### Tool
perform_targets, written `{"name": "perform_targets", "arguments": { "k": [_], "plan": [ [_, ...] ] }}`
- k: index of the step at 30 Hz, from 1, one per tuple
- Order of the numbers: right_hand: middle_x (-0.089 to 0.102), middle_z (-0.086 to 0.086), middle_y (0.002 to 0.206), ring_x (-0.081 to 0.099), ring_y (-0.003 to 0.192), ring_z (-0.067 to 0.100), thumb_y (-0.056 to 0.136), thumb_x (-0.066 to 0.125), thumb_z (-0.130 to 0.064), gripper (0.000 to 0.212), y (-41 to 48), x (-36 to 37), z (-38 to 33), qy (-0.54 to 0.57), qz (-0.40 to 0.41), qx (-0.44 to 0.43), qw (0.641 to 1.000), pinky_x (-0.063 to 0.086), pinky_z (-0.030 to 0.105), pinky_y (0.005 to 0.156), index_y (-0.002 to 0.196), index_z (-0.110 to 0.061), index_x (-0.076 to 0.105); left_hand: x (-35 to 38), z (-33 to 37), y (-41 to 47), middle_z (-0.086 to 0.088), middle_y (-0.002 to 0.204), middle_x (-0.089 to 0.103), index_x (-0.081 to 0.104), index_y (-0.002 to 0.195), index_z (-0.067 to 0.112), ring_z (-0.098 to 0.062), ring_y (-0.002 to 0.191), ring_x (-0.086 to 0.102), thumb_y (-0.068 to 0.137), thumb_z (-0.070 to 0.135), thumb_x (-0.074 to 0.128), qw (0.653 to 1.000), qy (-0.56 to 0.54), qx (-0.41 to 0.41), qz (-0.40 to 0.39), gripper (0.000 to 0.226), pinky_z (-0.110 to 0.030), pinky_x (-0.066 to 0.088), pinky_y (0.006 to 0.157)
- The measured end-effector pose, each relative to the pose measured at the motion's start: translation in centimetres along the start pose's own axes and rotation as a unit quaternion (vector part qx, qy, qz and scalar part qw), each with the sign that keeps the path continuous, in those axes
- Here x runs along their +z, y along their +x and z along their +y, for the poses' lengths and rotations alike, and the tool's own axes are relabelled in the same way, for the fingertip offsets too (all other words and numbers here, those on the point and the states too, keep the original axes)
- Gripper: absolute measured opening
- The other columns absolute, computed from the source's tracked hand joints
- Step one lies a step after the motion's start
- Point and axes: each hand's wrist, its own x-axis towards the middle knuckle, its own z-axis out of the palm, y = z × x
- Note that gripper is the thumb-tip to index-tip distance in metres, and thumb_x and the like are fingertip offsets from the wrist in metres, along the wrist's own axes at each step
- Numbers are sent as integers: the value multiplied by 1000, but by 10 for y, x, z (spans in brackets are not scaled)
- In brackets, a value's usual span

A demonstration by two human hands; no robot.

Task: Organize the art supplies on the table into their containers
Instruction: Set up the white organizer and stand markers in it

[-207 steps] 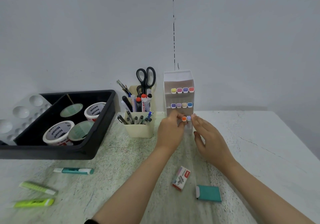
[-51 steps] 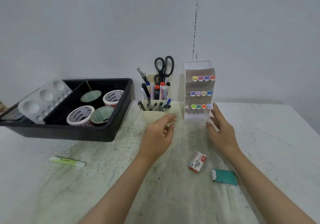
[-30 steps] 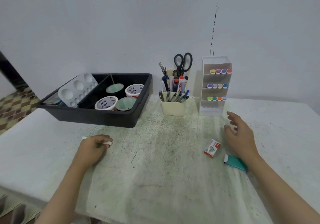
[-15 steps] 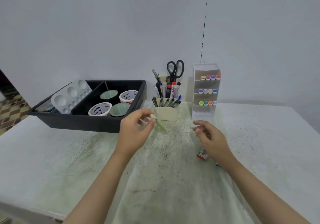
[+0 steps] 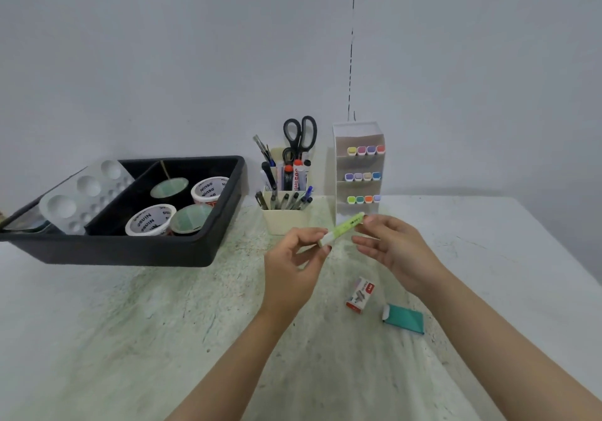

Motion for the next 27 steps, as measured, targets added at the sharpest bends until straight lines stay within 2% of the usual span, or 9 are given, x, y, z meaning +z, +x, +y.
{"name": "perform_targets", "arguments": {
  "k": [4,8,12,16,18,20,23,25,27],
  "plan": [
    [68,13,96,69,78,20,89,63,-13,34,8,-6,-7,31,21,4,999,57,23,63,119,-1,53,12,-10,-2,-2,95,69,59,86,11,-16,97,67,79,-1,67,999,-42,-6,-5,15,-26,56,78],
    [68,9,85,67,65,12,89,61,-7,25,16,-12,-12,12,36,-24,999,55,19,59,114,-1,60,19,-22,1,4,99,68,60,87,9,-11,92,68,79,-5,68,1000,-9,-2,-14,18,-25,56,76],
    [64,5,79,61,64,12,90,59,-7,24,22,-16,-24,-36,13,-95,995,55,22,63,112,-15,64,21,-32,10,2,86,70,63,86,17,-12,80,68,80,1,70,999,11,-45,-2,18,-25,56,73],
    [63,0,72,60,67,10,89,59,-5,17,27,-17,-39,-125,-42,-185,974,55,23,69,102,-13,67,22,-37,22,-2,77,70,66,85,21,-18,74,67,87,15,64,996,-2,-87,-4,6,-34,57,71],
    [69,-4,73,64,70,10,87,61,-2,15,28,-15,-45,-131,-48,-223,965,54,21,69,96,-11,67,24,-39,29,0,77,69,66,86,25,-15,74,65,88,12,63,995,-2,-98,-8,14,-30,56,70],
    [71,-3,75,67,72,14,84,64,0,18,29,-11,-48,-135,-30,-275,952,53,21,69,93,-15,67,27,-42,37,5,85,69,64,95,28,-6,79,64,88,11,63,994,8,-102,-24,19,-23,53,73],
    [68,-14,79,65,76,6,82,68,-1,26,28,-2,-47,-188,25,-387,902,50,15,72,92,-24,63,33,-55,45,14,113,60,54,121,29,2,100,57,87,16,65,991,65,-100,-58,38,-17,48,85],
    [64,-22,80,63,79,1,82,69,-3,24,29,-1,-45,-264,42,-467,843,48,11,72,93,-23,61,37,-65,50,18,129,49,40,139,29,1,116,49,88,21,65,985,93,-118,-87,58,-20,42,97],
    [62,-20,84,61,78,4,84,68,-7,16,36,-3,-38,-352,36,-525,774,49,12,71,98,-14,63,41,-69,55,20,139,37,24,145,34,-2,130,39,89,24,62,980,95,-133,-115,69,-25,36,107]
  ]
}}
